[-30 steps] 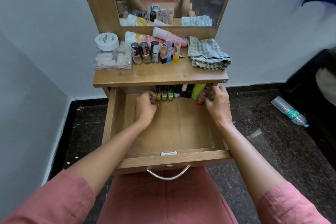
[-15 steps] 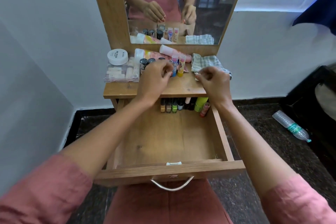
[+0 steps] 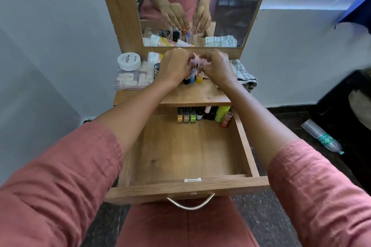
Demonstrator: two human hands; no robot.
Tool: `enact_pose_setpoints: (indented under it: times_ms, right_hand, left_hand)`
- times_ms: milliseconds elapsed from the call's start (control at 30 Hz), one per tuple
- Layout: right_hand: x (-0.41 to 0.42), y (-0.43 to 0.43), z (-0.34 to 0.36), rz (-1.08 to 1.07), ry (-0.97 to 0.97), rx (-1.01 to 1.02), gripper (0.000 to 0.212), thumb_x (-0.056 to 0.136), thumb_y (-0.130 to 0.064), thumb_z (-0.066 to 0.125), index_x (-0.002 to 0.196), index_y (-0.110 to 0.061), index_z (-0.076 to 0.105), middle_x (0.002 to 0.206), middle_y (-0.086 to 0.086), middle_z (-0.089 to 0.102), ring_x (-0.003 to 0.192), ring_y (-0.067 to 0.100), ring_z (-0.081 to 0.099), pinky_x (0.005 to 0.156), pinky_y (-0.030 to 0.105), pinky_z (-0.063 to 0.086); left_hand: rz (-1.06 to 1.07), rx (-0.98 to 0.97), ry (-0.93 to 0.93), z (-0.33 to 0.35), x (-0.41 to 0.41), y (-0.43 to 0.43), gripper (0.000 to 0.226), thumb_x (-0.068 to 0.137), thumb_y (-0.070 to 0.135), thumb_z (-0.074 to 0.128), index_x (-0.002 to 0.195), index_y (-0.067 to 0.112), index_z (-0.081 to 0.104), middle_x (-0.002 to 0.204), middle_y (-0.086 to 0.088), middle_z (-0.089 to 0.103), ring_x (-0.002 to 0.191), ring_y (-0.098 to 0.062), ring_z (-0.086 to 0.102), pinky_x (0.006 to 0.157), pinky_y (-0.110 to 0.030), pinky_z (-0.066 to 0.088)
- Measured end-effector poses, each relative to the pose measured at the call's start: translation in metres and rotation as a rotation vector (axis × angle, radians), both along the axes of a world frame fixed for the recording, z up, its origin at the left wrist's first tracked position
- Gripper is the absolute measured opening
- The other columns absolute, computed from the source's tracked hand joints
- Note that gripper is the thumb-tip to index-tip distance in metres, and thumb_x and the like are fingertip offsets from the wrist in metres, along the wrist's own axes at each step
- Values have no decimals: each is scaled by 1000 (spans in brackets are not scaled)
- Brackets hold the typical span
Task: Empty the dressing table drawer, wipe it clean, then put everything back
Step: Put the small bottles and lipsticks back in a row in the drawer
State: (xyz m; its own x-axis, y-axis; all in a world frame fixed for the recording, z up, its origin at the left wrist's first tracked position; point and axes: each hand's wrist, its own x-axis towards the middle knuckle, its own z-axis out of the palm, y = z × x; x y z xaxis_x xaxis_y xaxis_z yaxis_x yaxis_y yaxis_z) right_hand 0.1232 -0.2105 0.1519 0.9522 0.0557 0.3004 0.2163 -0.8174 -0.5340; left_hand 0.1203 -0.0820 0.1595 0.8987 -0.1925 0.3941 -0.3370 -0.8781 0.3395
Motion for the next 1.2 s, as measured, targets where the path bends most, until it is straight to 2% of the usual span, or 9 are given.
enact_pose_setpoints:
  times_ms: [167,433,533,633,700,767,900,1067,1200]
  right_hand:
    - [-4,1,1,-10,-6,29,30,82,1,54,111,-3,64,111,14,66,104,27,60,90,40,50]
    - [-16,-6,9,-14,-42,104,28,80,2,57,105,-4,67,100,13,70,93,23,64,85,33,51]
    - [-24,-13,12,-15,-62,120,25,80,1,60,104,-2,68,96,14,70,88,21,64,77,19,48]
    - [-36,-20,14,-21,-79,137,25,81,0,61,105,-1,68,94,10,70,77,11,57,65,3,42]
    - [-46,-23,17,-29,-81,163,26,81,-1,63,107,-2,67,93,7,68,77,8,56,63,-1,40]
    - [-56,-27,18,-33,-70,185,26,81,-2,65,107,-2,67,92,7,67,79,12,59,66,3,43]
    - [-74,-33,11,-33,-25,196,24,80,-4,66,105,-4,68,88,3,65,79,11,60,67,1,44]
    - [-92,-41,-10,-31,27,207,25,79,-5,68,104,-5,69,84,-1,63,77,10,60,66,-1,43]
    - [-105,-46,-32,-41,55,224,21,79,-4,67,99,-5,70,83,3,66,75,14,62,68,10,47]
  left_hand:
    - [44,-66,12,-1,3,-4,22,87,20,57,104,9,66,102,-11,69,97,-28,62,78,-33,46]
    - [28,-206,43,1,-5,-6,19,82,15,62,98,6,69,100,-11,70,95,-25,64,81,-37,52]
    - [8,-287,27,2,-10,-5,17,80,15,65,93,6,70,96,-10,71,91,-21,64,79,-34,52]
    - [-23,-368,17,5,-19,-6,14,78,15,67,89,6,70,93,-7,72,87,-17,65,78,-32,53]
    - [-45,-406,3,8,-26,-7,12,78,14,67,86,7,70,90,-5,72,85,-15,65,77,-31,53]
    - [-77,-438,-3,10,-35,-9,10,77,15,68,84,8,70,88,-3,71,83,-12,64,76,-28,53]
    - [-142,-447,27,6,-60,-11,10,79,15,67,87,9,70,84,6,65,66,3,55,60,-4,43]
    - [-171,-444,92,-16,-87,-13,14,80,12,67,92,6,69,88,-2,69,76,-7,63,70,-11,52]
    - [-192,-413,155,-43,-99,-16,12,80,10,66,90,6,69,89,-7,71,77,-10,62,69,-24,52]
